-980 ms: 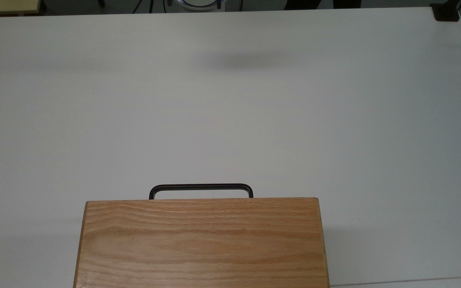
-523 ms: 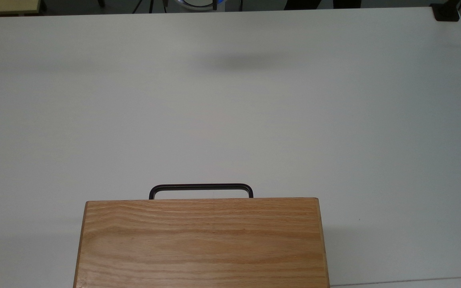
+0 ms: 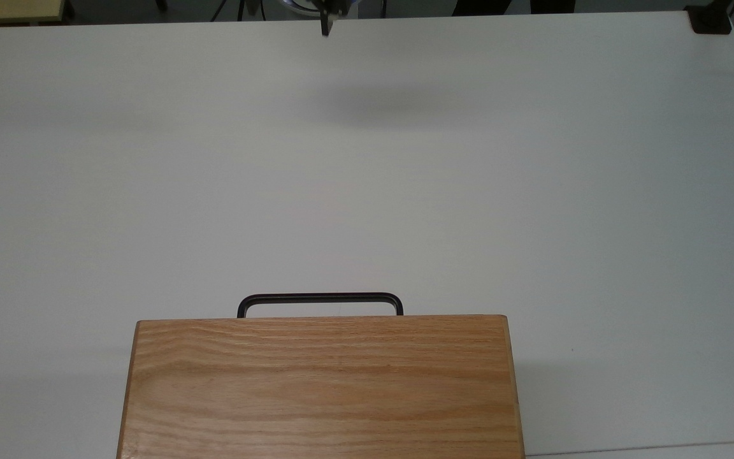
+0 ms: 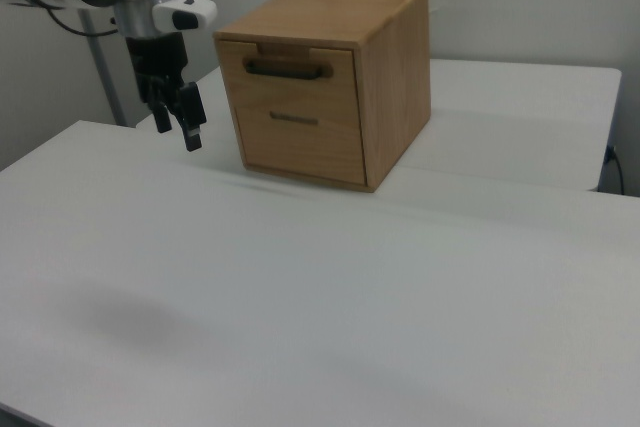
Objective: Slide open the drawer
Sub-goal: 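Move the gripper toward the black handle of the upper drawer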
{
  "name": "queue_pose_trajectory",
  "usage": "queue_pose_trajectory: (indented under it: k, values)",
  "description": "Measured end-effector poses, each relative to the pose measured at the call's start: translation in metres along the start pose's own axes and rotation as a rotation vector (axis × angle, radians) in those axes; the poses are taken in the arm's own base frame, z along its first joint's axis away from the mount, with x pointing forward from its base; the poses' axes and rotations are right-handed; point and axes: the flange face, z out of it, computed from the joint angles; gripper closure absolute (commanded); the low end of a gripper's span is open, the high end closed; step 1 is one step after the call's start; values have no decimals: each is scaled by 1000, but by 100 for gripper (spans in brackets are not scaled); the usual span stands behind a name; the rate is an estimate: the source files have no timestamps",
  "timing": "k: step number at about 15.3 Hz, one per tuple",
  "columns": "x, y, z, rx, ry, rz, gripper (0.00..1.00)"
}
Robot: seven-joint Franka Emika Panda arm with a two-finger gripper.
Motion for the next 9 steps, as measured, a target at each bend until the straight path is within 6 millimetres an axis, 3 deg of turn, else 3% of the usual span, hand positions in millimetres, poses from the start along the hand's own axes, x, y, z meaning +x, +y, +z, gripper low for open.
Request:
queue_pose_trajectory:
  k: [9]
  values:
    - [60,-44,17,230,229,628,0]
